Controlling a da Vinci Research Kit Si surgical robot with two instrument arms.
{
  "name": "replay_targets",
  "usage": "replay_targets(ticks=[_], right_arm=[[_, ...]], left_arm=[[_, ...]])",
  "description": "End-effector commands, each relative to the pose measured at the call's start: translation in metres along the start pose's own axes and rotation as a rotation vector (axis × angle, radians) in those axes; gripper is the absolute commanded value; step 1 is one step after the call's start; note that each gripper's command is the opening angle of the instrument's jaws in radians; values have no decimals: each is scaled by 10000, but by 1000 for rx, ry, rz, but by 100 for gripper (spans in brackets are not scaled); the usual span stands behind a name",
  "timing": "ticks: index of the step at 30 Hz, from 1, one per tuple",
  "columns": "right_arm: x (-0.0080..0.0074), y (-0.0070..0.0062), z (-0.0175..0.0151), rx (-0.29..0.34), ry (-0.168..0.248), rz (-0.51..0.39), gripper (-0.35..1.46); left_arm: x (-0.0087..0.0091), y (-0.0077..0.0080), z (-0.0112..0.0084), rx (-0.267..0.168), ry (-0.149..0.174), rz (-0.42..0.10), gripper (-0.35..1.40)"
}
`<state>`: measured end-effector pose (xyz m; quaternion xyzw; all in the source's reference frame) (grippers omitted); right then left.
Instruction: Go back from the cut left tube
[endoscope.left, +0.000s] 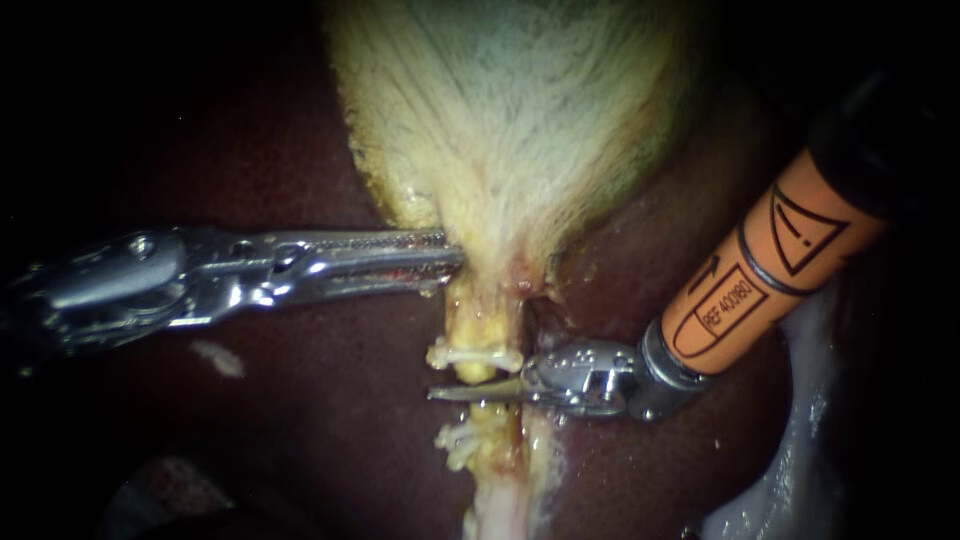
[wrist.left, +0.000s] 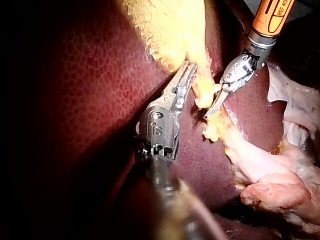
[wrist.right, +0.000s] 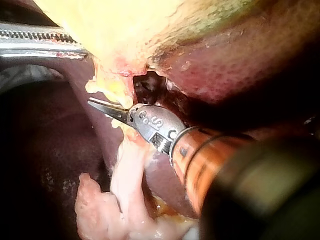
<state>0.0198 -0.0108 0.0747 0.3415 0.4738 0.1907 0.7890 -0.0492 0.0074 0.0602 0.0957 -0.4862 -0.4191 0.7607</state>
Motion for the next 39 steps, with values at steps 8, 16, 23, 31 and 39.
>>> replay_targets(ticks=[8, 16, 23, 31, 39], right_arm=[[0, -4, -2, 4, 0, 15, -25], [4, -12, 3, 8, -1, 32, 62], [5, -13, 5, 8, -1, 38, 78], [8, -25, 7, 1, 1, 36, 108], [34, -49, -14, -14, 13, 0, 120]], left_arm=[[0, 1, 0, 1, 0, 0, 5], [1, 2, 0, 1, 0, 0, 5], [1, 2, 0, 1, 0, 0, 5], [1, 3, 0, 1, 0, 0, 5], [2, 7, 1, 2, 0, 1, 5]])
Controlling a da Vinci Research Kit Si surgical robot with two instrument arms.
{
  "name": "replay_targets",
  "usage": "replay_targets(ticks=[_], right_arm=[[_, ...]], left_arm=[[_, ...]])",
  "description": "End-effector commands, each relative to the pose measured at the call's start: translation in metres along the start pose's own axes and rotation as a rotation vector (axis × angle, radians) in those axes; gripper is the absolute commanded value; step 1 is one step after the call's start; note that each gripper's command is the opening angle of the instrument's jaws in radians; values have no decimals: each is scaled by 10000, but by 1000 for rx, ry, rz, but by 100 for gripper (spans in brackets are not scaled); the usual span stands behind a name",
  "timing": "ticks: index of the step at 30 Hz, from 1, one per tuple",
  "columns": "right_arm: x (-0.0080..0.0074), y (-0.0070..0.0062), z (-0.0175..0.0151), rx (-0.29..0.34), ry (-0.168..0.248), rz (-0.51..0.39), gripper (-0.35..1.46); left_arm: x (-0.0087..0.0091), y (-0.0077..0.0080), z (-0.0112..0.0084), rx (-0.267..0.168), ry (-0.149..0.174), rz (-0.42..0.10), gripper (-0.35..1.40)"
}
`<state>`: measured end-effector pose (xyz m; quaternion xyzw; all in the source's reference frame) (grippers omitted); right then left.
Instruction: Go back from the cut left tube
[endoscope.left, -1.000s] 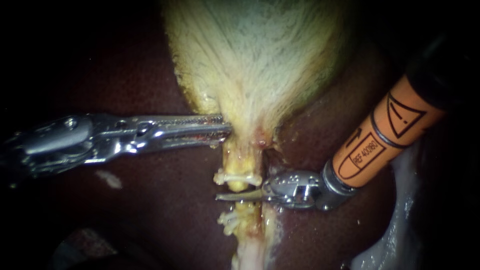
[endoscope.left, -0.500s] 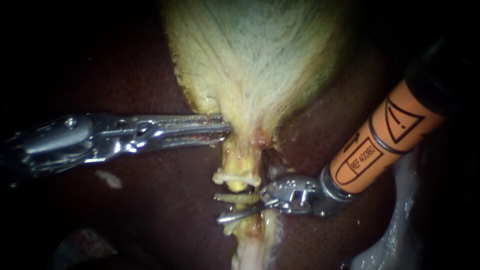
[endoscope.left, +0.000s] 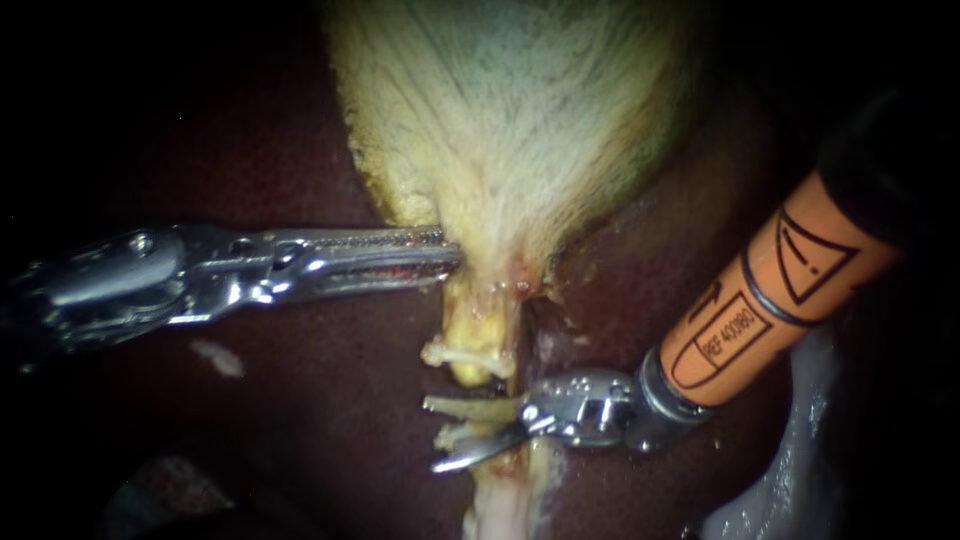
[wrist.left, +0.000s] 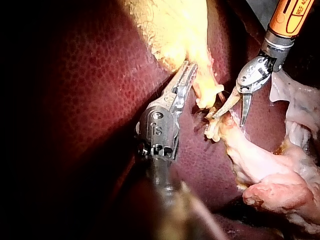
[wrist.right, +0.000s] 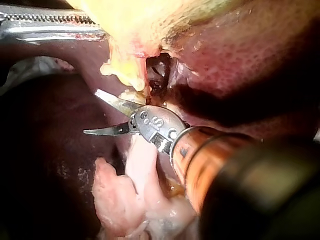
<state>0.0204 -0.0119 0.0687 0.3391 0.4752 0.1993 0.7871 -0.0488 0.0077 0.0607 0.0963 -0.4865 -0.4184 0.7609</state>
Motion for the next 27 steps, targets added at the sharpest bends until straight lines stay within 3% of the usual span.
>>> replay_targets(ticks=[1, 7, 13, 20, 27], right_arm=[[4, 1, -9, -4, 3, -20, 118], [14, 3, -53, -89, 20, -81, 130], [15, 14, -99, -173, 19, -172, 138], [18, 23, -135, -225, 2, -276, 140], [22, 26, -155, -255, -10, -321, 141]], left_arm=[[0, 0, 0, 0, 0, 0, 5], [0, 0, 0, 0, 0, 0, 5], [0, 0, 0, 0, 0, 0, 5], [0, 0, 0, 0, 0, 0, 5], [0, 0, 0, 0, 0, 0, 5]])
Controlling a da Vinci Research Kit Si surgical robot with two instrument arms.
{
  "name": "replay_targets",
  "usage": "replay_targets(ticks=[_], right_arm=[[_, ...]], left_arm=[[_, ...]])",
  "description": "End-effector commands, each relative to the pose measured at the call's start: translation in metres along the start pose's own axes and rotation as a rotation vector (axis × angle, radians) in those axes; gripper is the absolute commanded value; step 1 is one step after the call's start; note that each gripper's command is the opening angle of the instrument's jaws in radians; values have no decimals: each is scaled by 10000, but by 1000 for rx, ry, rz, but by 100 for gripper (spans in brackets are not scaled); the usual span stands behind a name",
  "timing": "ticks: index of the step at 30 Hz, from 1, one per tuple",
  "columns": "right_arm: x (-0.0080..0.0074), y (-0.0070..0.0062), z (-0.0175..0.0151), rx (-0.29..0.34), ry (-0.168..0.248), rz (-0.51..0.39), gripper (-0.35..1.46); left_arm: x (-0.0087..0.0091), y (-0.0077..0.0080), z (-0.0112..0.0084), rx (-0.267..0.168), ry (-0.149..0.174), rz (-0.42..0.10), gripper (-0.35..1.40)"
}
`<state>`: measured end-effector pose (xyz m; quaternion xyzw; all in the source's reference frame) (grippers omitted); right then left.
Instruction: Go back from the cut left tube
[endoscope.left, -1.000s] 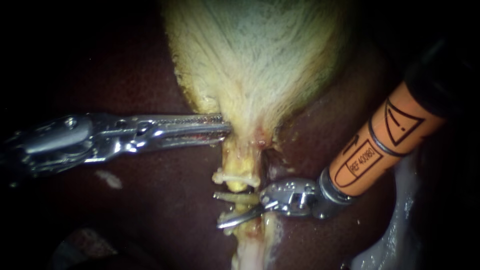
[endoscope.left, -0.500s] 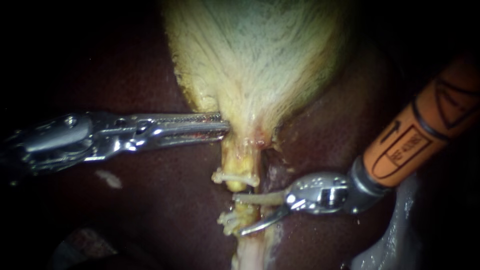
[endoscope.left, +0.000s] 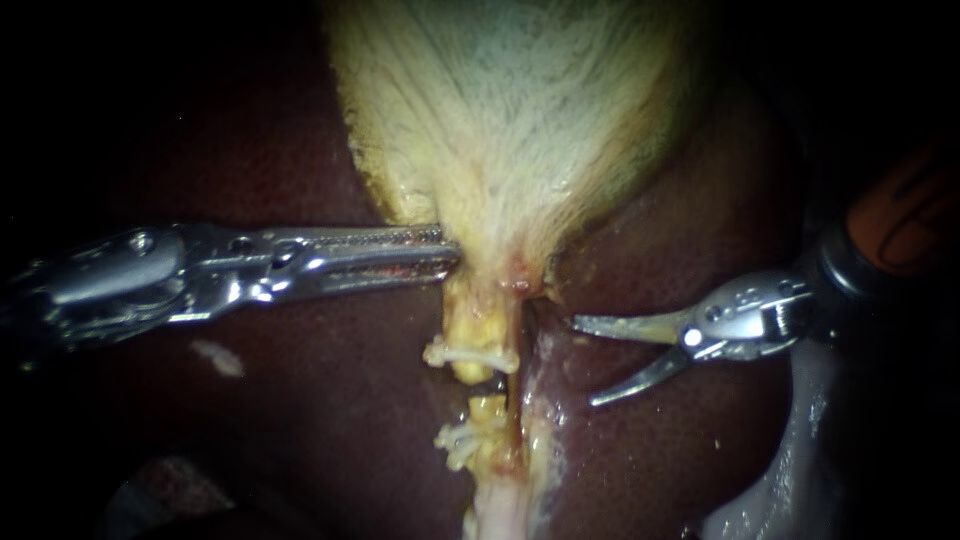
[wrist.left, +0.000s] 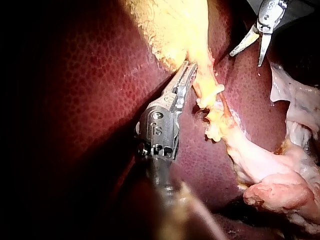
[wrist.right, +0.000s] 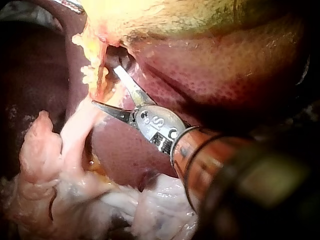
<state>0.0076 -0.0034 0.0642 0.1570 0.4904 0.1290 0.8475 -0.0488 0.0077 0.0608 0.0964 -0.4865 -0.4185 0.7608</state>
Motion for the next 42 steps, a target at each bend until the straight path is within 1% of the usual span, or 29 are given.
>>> replay_targets(ticks=[1, 8, 11, 16, 19, 25, 29, 42], right_arm=[[-1, 0, -2, -1, 1, -5, 141], [-3, 1, -7, -7, -1, -16, 140], [-4, 1, -8, -7, -1, -16, 140], [-4, 1, -8, -11, -3, -33, 140], [-4, 2, -8, -12, -3, -38, 140], [-5, 4, -6, -32, -10, -67, 140], [-4, 5, -4, -72, -18, -71, 143], [-5, 5, -6, -79, -23, -67, 143]], left_arm=[[0, 0, 0, 0, 0, 0, 5], [3, -3, 2, -3, -1, 2, 5], [13, -8, 9, 4, -5, 8, 5], [33, -20, 23, 19, 12, 23, 5], [39, -25, 27, 25, 17, 34, 5], [39, -26, 27, 25, 20, 34, 5], [39, -26, 27, 24, 20, 34, 5], [40, -26, 28, 27, 20, 29, 5]])
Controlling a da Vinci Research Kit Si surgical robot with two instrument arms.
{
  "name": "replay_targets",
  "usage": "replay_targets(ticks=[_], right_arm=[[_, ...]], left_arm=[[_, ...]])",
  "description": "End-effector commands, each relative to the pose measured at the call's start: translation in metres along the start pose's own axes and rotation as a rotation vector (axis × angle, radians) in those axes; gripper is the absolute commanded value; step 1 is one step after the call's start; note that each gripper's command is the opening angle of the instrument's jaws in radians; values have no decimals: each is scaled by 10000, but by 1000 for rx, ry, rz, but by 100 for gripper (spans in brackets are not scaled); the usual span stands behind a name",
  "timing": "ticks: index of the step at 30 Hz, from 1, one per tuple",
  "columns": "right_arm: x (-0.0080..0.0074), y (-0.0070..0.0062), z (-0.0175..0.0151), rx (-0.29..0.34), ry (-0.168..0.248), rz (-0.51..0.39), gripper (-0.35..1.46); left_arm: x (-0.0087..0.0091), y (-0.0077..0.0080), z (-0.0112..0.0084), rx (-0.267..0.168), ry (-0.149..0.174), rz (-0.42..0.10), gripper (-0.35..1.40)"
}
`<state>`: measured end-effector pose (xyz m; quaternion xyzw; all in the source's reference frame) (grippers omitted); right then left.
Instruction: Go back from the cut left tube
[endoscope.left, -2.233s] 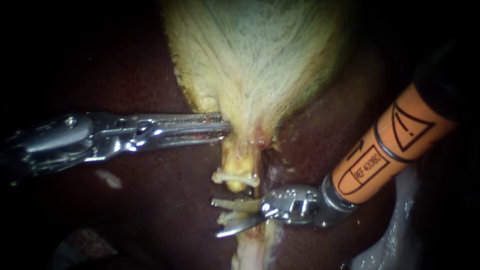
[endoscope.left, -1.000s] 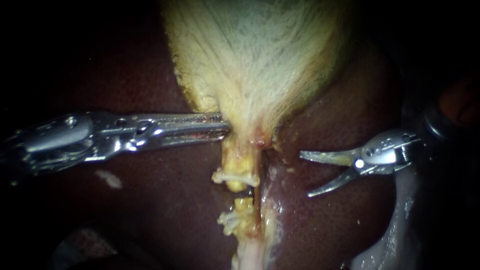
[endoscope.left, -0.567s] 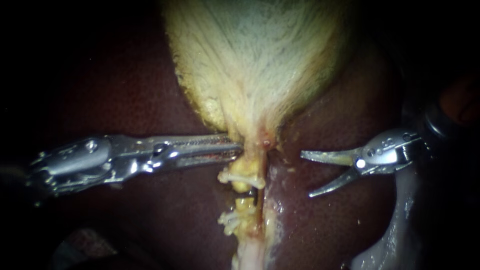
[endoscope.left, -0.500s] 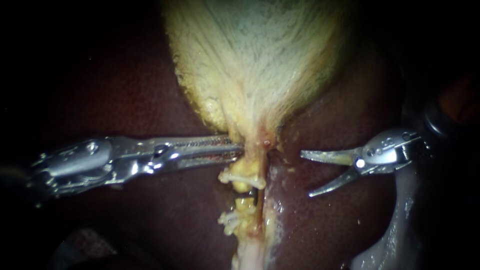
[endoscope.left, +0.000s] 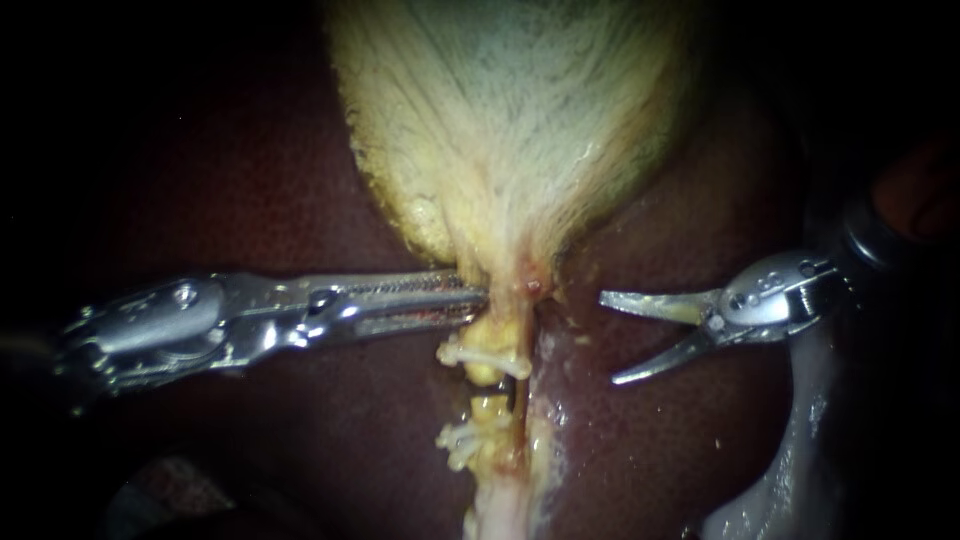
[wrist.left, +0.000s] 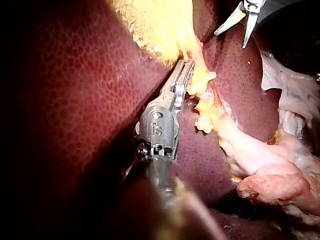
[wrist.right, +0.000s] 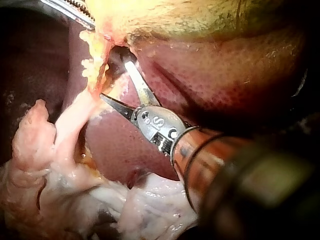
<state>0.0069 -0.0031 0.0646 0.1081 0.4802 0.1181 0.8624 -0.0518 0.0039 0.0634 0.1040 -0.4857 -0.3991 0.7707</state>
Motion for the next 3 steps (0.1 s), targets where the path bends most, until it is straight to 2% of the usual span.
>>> replay_targets(ticks=[1, 3], right_arm=[[0, 0, 0, 3, 1, 0, 143], [1, -1, 0, 16, 12, 1, 143]], left_arm=[[0, 0, 0, 0, -1, -2, 5], [0, 0, 0, 0, 0, -2, 5]])
